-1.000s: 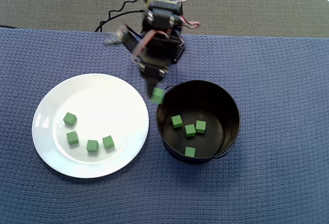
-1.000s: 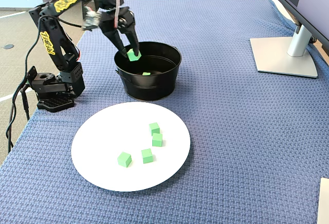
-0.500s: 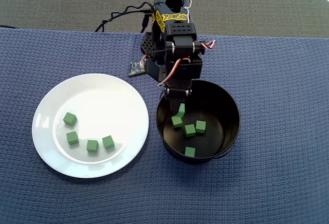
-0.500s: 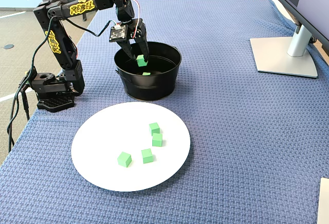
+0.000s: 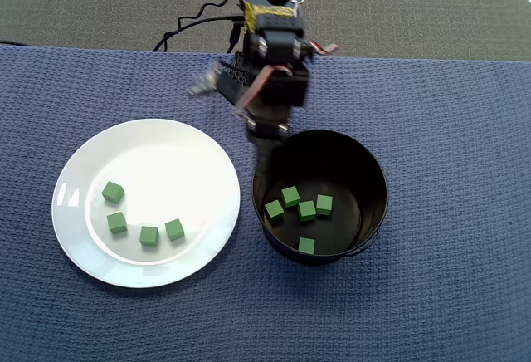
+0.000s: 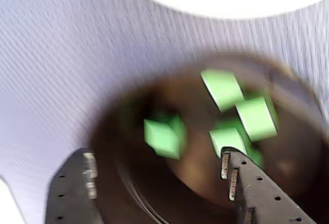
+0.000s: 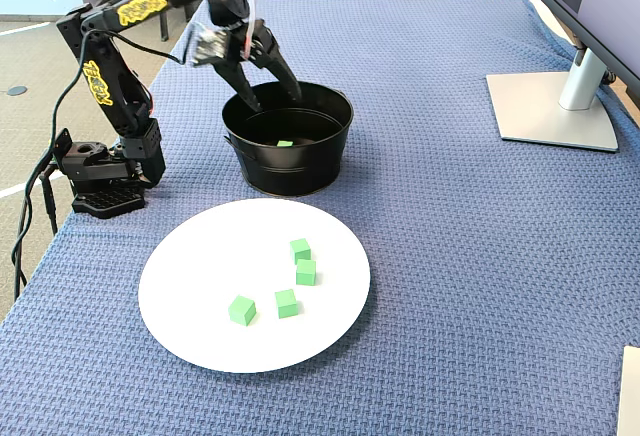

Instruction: Pick up the green cubes from the white plate and place them in the black recipient

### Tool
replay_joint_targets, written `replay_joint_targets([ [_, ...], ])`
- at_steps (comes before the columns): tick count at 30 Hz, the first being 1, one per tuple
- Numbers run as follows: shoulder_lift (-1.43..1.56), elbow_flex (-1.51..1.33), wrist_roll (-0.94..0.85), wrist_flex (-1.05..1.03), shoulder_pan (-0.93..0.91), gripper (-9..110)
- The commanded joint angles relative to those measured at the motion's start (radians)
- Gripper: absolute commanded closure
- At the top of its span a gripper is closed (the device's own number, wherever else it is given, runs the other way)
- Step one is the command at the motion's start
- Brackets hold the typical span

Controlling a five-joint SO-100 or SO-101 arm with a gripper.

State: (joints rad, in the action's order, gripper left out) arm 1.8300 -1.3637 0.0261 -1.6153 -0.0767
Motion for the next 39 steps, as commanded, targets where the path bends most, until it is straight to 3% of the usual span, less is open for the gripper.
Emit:
replay_joint_targets([
  [1, -0.057, 0.150, -0.051, -0.031, -0.186, 82],
  [6, -0.183, 0.117, -0.057, 0.095, -0.385, 80],
  [12, -0.314, 0.051, -0.169, 0.224, -0.469, 80],
  [26, -0.569, 0.163, -1.015, 0.380, -0.549, 78],
  [34, -0.680, 0.193, -1.321, 0.503, -0.574, 78],
  [39, -0.681, 0.160, -1.324, 0.499, -0.531, 78],
])
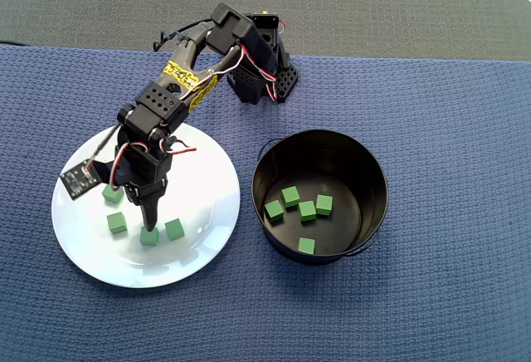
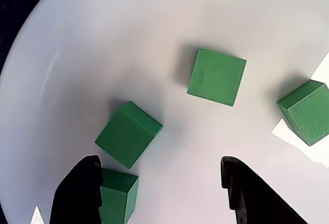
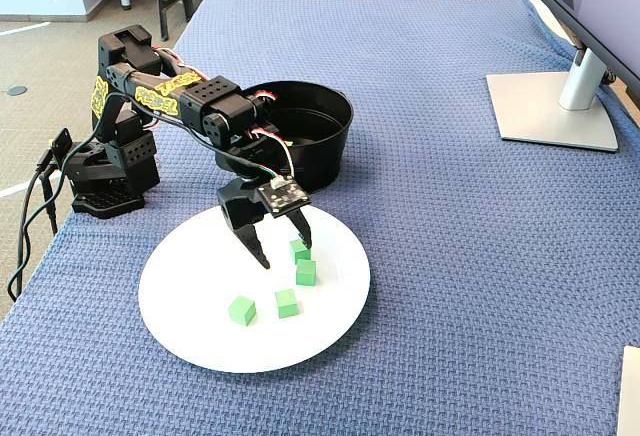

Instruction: Pick up the green cubes from the white plate and place them in the black recipient

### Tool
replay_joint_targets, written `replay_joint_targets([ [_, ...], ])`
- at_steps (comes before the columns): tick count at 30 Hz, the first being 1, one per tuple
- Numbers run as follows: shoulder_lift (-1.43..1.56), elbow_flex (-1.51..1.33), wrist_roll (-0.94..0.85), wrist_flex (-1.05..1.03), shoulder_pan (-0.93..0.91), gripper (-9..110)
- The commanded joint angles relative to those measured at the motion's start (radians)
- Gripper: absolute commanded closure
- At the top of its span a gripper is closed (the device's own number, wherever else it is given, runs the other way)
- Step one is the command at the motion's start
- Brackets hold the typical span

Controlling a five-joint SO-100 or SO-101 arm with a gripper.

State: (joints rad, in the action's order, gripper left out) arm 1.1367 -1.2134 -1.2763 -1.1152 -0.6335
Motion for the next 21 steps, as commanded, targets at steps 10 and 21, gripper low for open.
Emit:
replay_joint_targets([
  [10, 0.091, -0.109, 0.103, -0.041, 0.109, 78],
  [21, 0.114, -0.178, 0.098, 0.017, 0.149, 78],
])
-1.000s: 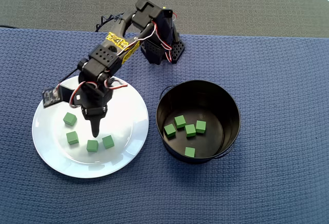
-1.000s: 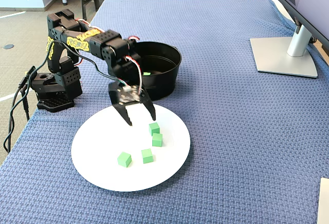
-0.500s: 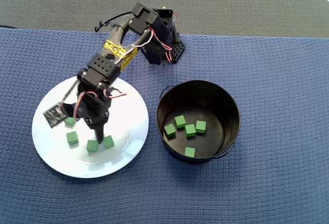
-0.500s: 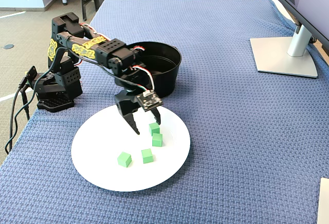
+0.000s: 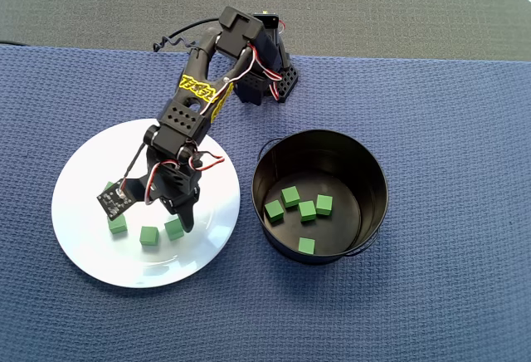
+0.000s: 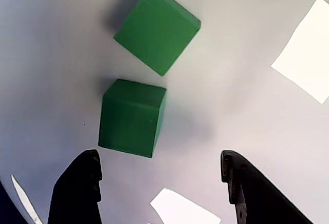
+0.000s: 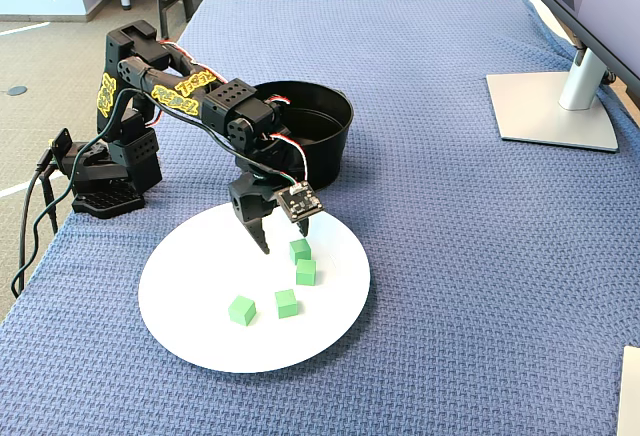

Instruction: Pick up the green cubes from the white plate and place them in the black recipient

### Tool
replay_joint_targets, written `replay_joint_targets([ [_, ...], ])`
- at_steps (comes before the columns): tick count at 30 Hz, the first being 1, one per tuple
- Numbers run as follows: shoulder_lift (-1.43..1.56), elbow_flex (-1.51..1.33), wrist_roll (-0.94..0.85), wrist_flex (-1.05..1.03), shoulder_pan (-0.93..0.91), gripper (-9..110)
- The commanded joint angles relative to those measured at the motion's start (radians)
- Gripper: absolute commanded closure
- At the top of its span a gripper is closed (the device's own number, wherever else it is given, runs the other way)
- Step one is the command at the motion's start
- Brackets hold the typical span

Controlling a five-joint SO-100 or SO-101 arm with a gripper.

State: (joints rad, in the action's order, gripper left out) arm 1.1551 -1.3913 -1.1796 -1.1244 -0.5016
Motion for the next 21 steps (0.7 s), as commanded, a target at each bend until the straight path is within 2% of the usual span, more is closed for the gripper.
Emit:
replay_joint_targets([
  [1, 0.094, 0.002, 0.002, 0.034, 0.017, 78],
  [9, 0.107, 0.029, 0.025, 0.032, 0.031, 78],
  [21, -0.023, 0.155, 0.046, 0.025, 0.011, 82],
])
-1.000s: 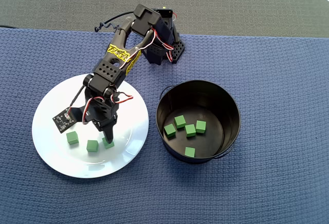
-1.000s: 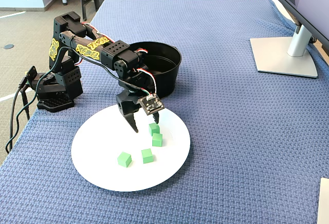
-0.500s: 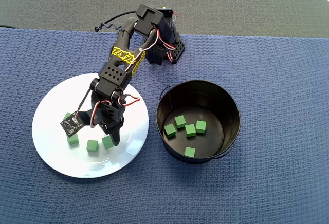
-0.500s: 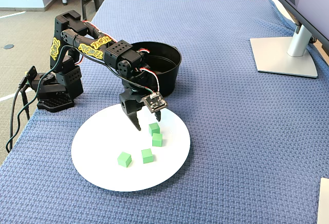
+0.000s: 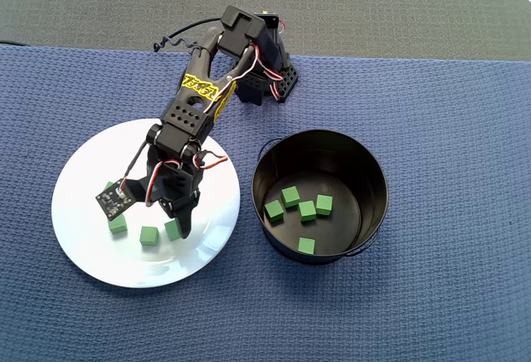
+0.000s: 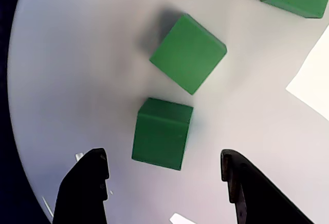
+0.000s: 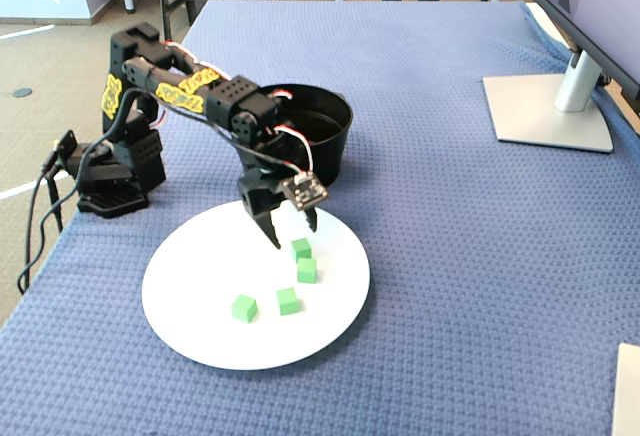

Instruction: Pick up the green cubes from the white plate and place them in the black recipient

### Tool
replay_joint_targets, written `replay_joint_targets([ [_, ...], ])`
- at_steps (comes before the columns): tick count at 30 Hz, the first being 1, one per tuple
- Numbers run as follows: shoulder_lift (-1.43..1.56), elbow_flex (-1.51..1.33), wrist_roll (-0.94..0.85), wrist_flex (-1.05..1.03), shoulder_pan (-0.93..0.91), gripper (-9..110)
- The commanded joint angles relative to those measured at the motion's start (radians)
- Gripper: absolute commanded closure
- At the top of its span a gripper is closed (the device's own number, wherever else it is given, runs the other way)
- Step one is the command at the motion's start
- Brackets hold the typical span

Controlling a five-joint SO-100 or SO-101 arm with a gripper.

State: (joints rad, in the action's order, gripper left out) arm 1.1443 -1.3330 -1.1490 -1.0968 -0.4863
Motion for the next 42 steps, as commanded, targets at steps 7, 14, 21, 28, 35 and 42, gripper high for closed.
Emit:
replay_joint_targets([
  [7, -0.044, 0.137, 0.023, -0.020, -0.006, 83],
  [14, -0.049, 0.110, 0.020, -0.011, -0.005, 85],
  [21, -0.106, 0.147, 0.028, -0.006, -0.015, 85],
  [28, -0.110, 0.150, 0.049, 0.006, -0.015, 101],
  [35, -0.049, 0.156, 0.143, -0.008, -0.008, 101],
  [42, 0.224, 0.230, 0.426, -0.232, -0.011, 101],
])
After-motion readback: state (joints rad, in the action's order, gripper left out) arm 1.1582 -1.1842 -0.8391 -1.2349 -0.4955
